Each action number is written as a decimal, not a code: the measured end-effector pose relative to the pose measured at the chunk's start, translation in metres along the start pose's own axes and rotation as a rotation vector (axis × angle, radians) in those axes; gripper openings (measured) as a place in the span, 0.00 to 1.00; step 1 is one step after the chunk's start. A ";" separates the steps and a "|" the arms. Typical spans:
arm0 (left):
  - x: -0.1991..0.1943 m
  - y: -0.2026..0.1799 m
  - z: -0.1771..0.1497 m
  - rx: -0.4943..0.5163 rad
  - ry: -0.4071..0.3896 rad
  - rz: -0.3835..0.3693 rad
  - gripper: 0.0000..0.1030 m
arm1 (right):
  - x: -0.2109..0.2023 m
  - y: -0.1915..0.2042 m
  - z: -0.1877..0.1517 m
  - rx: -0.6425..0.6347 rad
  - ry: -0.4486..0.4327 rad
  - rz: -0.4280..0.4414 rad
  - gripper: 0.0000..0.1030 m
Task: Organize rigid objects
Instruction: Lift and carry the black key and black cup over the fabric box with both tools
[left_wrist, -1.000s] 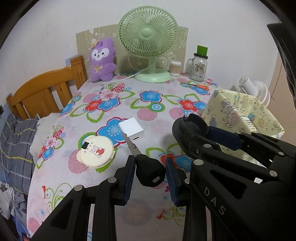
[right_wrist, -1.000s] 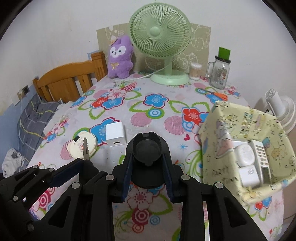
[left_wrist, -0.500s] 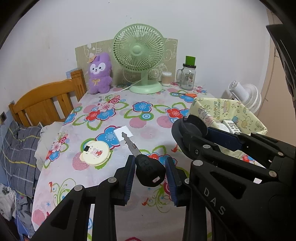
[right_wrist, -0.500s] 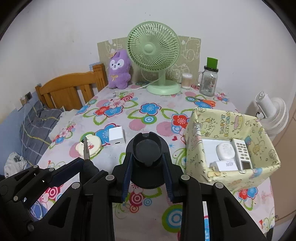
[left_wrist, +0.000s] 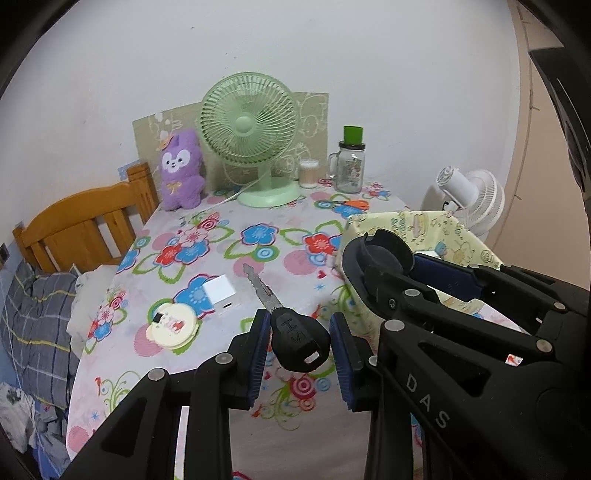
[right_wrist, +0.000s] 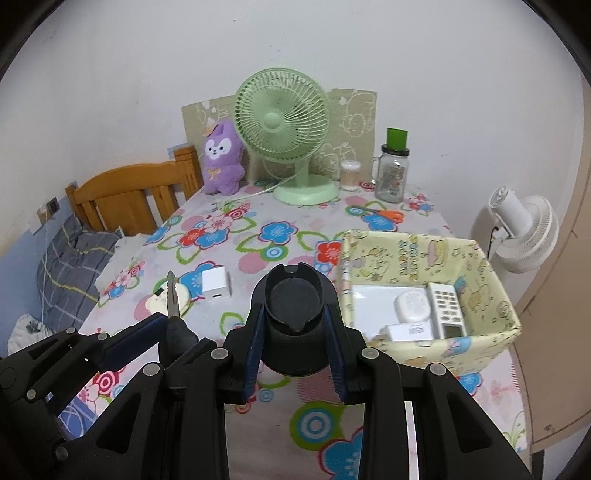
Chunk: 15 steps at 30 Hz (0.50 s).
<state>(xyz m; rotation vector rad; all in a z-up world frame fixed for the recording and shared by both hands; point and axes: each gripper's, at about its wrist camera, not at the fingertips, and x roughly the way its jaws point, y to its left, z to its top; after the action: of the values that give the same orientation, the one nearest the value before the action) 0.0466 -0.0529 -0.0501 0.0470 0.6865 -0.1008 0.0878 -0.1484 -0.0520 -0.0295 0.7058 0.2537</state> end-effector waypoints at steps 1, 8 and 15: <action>0.000 -0.002 0.001 0.002 -0.002 -0.002 0.32 | -0.001 -0.003 0.001 0.002 -0.002 -0.003 0.34; 0.007 -0.023 0.014 0.027 -0.008 -0.024 0.32 | -0.002 -0.029 0.008 0.020 -0.010 -0.033 0.34; 0.021 -0.040 0.027 0.051 -0.008 -0.052 0.32 | 0.003 -0.053 0.015 0.044 -0.011 -0.058 0.34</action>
<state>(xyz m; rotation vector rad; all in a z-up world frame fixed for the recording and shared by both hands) 0.0753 -0.0968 -0.0433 0.0777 0.6776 -0.1689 0.1122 -0.1971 -0.0457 -0.0068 0.6983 0.1821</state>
